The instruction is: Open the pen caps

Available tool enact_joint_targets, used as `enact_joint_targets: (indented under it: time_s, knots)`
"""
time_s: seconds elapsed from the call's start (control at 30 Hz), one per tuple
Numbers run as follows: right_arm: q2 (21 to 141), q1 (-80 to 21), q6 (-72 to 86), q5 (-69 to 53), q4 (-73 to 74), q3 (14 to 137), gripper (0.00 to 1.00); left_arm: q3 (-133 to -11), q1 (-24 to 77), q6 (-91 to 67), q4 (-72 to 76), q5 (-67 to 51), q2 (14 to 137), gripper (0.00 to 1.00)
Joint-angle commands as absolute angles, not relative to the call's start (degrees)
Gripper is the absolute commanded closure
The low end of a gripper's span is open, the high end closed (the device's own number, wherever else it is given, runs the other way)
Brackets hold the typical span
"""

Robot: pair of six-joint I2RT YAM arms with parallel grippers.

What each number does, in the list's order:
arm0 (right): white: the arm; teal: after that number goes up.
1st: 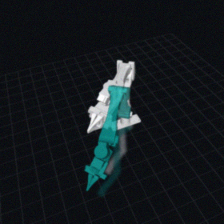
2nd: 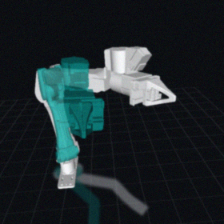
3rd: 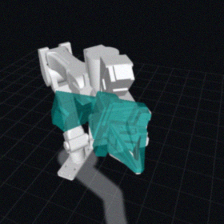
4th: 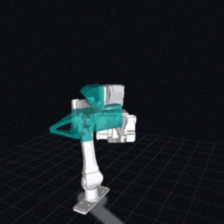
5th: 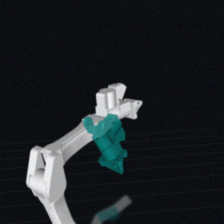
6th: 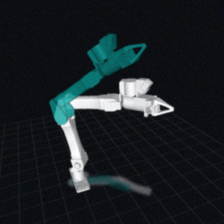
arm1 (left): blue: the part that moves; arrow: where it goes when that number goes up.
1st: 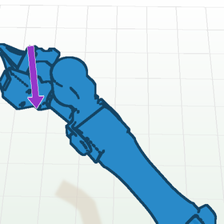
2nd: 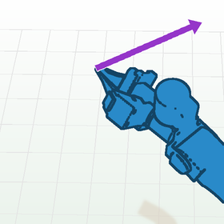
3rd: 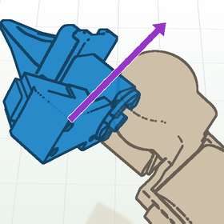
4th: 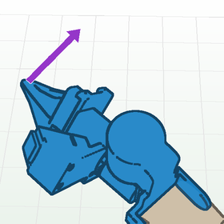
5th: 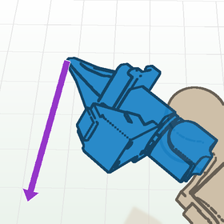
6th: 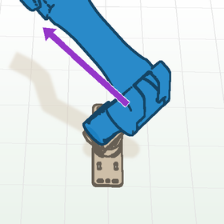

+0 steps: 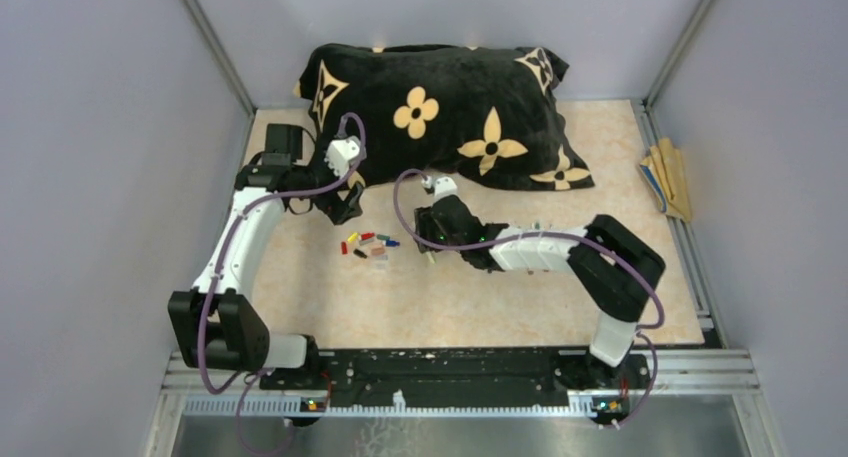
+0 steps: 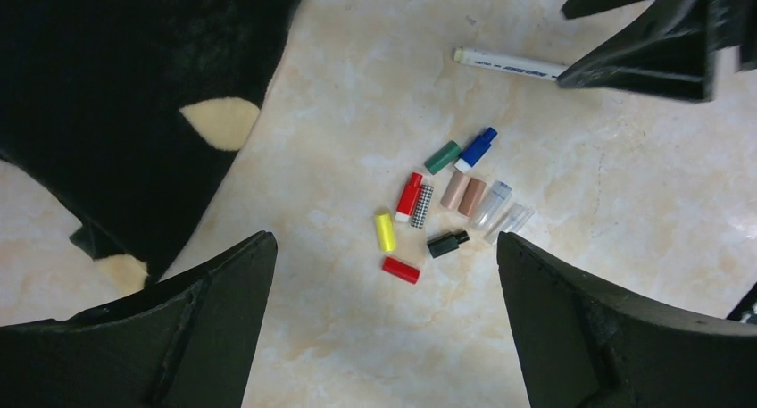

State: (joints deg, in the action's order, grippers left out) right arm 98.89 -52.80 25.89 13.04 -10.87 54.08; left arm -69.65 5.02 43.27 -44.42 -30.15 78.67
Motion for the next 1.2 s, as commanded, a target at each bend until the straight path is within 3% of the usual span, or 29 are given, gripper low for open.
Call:
enact_joint_targets:
  time_s: [0.0, 0.3, 0.37, 0.5, 0.73, 0.9, 1.17]
  knots:
    - [105.8, -53.1, 23.6, 9.2, -7.7, 61.8, 0.49, -71.4, 1.2, 37.3, -46.4, -32.9, 76.6, 0.01]
    - [112.6, -53.4, 21.0, 13.3, -2.6, 66.1, 0.64, -74.4, -7.4, 34.0, -50.0, -35.7, 79.2, 0.01]
    - [113.5, -53.7, 20.2, 13.9, -1.4, 66.9, 0.72, -74.3, -7.8, 34.0, -50.0, -35.9, 79.1, 0.01]
    - [112.7, -53.9, 21.3, 14.6, -1.1, 66.5, 1.0, -72.9, -7.8, 33.9, -49.5, -37.6, 78.2, 0.01]
    - [98.2, -53.2, 29.8, 16.6, -9.3, 61.3, 1.0, -67.8, -7.1, 33.4, -51.1, -50.8, 78.8, 0.01]
    - [82.4, -54.0, 38.9, 27.3, -22.6, 50.8, 1.0, -66.7, -4.1, 32.0, -52.1, -56.3, 78.6, 0.01]
    - [77.7, -59.1, 43.6, 35.1, -27.5, 53.4, 1.0, -70.8, 9.8, 22.3, -51.1, -64.3, 79.5, 0.01]
